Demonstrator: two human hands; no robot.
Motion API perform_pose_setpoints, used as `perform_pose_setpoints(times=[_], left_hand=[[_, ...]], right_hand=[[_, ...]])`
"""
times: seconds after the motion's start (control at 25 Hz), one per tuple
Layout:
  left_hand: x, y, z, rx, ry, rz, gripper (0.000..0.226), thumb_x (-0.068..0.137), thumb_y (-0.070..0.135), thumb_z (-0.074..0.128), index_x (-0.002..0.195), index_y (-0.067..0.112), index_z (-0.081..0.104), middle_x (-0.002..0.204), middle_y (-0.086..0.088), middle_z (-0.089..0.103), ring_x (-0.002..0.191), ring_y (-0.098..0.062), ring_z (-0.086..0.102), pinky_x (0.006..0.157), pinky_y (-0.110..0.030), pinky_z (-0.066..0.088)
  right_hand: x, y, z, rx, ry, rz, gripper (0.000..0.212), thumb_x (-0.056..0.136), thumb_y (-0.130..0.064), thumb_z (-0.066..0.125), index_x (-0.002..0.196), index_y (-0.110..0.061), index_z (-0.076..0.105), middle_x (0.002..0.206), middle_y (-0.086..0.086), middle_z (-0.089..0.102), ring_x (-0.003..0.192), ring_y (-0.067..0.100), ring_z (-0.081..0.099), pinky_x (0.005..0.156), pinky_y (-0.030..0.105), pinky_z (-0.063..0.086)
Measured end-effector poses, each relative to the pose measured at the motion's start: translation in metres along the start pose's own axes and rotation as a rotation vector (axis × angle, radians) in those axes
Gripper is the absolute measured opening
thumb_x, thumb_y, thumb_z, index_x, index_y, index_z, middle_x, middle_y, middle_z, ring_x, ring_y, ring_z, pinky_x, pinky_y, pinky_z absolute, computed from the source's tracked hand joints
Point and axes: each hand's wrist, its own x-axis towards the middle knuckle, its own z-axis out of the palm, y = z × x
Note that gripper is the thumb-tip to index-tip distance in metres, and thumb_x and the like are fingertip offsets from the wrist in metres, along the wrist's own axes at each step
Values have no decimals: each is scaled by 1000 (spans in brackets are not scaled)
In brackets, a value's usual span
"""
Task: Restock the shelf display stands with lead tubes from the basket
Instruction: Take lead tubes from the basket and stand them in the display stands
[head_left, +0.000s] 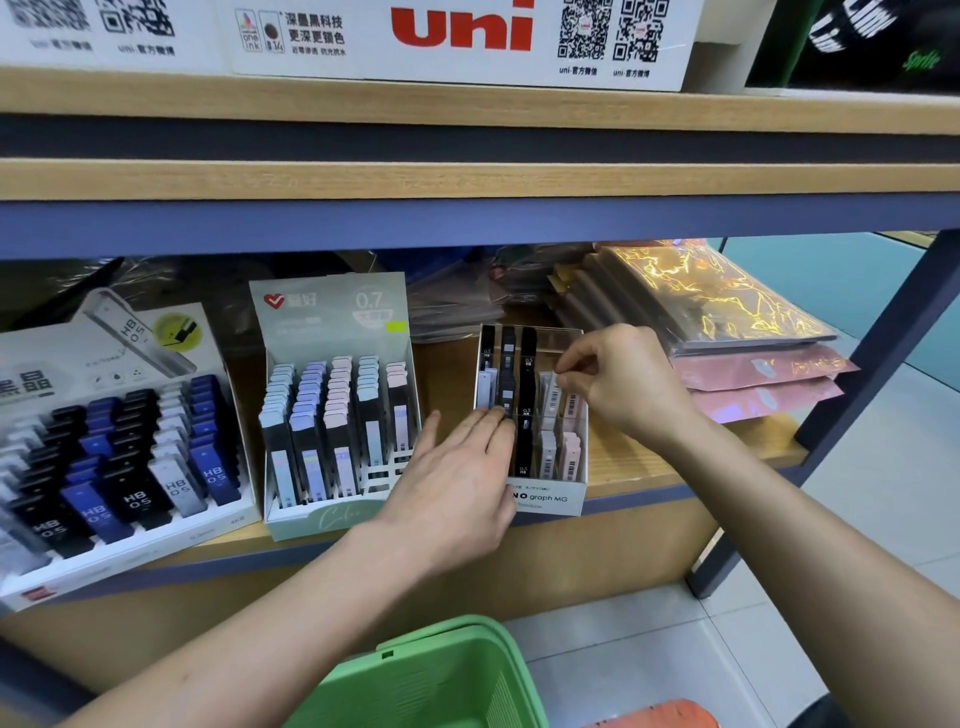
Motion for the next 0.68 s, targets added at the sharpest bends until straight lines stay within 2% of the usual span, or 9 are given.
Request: perform_pose_setpoints(times=[0.16,0.44,0.6,0.68], left_hand=[[0,1,0,16,-6,5,66,99,32,42,157,13,17,167,-5,17,154,-17,9,124,-53,5],[1,1,-2,35,5,19,67,98,30,44,157,12,18,166,-7,18,154,-19,10,125,-51,3],[1,-1,-5,-37,3,32,68,97,23,46,158,13,17,167,-7,15,155,-18,9,126,-45,3],[-4,-2,-10,-75,56,54,64,97,18,46,156,13,22,165,-6,21,153,-19,15,126,-42,10]], right_hand=[[-3,-1,1,-6,-23,7,8,88,-13,75,93,-17,80,92,1,76,88,18,69,86,37,57],[-7,-5,6,-90,-94,-26,19,87,2,66,94,-8,80,96,7,76,94,23,69,86,37,57],[-12,-4,1,-102,-88,-48,29,87,-3,65,109,-16,78,104,3,77,98,21,69,89,39,57],[-18,-9,-3,-86,-21,-52,28,88,-6,62,107,-20,78,104,0,77,96,20,69,86,41,58]])
